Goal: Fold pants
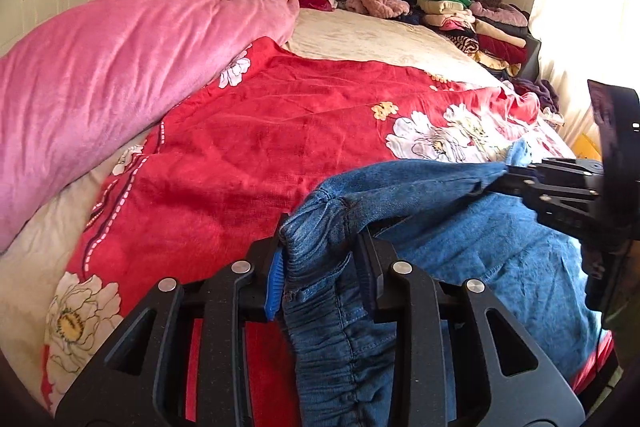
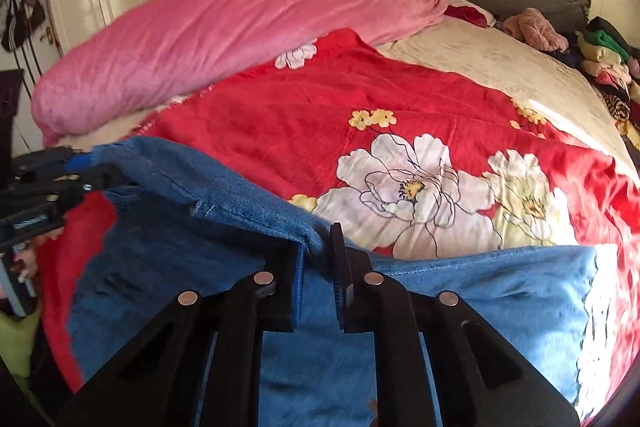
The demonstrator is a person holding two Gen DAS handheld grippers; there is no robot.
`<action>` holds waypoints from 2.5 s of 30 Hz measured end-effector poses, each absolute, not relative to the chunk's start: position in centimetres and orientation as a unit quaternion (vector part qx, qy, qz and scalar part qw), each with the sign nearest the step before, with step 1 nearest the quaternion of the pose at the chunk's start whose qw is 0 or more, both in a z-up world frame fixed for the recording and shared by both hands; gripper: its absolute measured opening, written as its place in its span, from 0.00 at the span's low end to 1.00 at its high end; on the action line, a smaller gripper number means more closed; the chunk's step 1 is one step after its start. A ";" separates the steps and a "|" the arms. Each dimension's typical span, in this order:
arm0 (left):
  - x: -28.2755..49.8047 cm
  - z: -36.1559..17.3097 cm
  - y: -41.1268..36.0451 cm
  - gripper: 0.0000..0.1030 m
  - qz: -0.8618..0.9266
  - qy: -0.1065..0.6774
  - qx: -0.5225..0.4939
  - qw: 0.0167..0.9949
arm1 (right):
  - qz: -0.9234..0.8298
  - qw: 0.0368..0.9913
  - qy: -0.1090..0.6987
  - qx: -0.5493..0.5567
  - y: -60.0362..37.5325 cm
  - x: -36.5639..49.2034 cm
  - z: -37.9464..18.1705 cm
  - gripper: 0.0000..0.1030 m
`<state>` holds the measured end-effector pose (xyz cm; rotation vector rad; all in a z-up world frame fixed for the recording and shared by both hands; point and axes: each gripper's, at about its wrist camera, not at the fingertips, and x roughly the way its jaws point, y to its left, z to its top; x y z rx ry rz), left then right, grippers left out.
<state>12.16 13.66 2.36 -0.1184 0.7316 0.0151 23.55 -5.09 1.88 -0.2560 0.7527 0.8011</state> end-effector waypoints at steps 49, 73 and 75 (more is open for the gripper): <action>0.4 2.8 8.2 0.32 -0.069 0.409 -0.003 0.910 | 0.434 0.786 0.410 -0.162 -8.2 2.5 -2.4 0.11; 0.6 -1.0 6.7 0.33 -0.051 0.438 0.015 0.897 | 0.387 0.798 0.460 -0.047 -10.9 5.2 -1.8 0.51; 0.4 -0.2 6.6 0.34 -0.051 0.429 0.013 0.902 | 0.377 0.808 0.451 -0.038 -11.6 5.3 -0.9 0.51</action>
